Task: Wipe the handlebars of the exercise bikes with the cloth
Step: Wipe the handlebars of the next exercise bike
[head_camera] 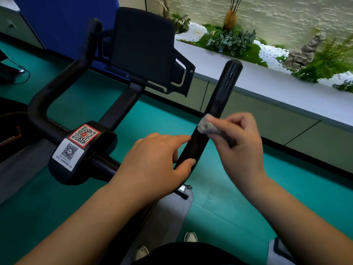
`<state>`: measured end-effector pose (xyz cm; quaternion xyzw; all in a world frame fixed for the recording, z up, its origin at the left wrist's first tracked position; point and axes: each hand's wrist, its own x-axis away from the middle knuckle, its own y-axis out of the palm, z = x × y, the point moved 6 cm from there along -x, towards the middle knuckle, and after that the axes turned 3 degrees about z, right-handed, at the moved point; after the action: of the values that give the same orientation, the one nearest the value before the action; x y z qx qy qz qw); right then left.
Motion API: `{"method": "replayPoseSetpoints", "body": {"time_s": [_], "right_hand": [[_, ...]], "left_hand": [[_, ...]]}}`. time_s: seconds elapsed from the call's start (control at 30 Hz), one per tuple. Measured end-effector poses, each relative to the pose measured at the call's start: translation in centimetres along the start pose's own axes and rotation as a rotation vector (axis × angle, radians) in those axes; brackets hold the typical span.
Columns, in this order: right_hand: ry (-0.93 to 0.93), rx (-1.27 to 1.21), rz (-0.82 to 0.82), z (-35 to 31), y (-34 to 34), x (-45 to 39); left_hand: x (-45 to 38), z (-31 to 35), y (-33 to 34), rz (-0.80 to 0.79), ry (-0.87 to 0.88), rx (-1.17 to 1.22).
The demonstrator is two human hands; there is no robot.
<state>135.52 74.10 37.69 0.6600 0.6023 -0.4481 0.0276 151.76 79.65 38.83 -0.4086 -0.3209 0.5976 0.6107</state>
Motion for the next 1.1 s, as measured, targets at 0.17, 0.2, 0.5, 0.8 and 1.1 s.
{"method": "replayPoseSetpoints", "body": {"time_s": [0.17,0.2,0.5,0.8,1.1], "right_hand": [[-0.077,0.053,0.025,1.4,0.1,-4.2],[-0.075,0.028,0.023,1.3,0.1,-3.5],[-0.140,0.041,0.076,1.8,-0.5,-6.4],[-0.163,-0.040,-0.014,1.6,0.2,-2.7],[-0.091,-0.054,0.127,2.7,-1.7,-10.6]], "left_hand": [[-0.8,0.5,0.1,0.002,-0.028,-0.033],[-0.9,0.6,0.1,0.010,-0.030,-0.035],[-2.3,1.2,0.2,0.041,-0.065,-0.072],[-3.4,1.6,0.4,0.057,-0.090,-0.077],[-4.7,2.1,0.7,0.051,-0.113,-0.062]]}}
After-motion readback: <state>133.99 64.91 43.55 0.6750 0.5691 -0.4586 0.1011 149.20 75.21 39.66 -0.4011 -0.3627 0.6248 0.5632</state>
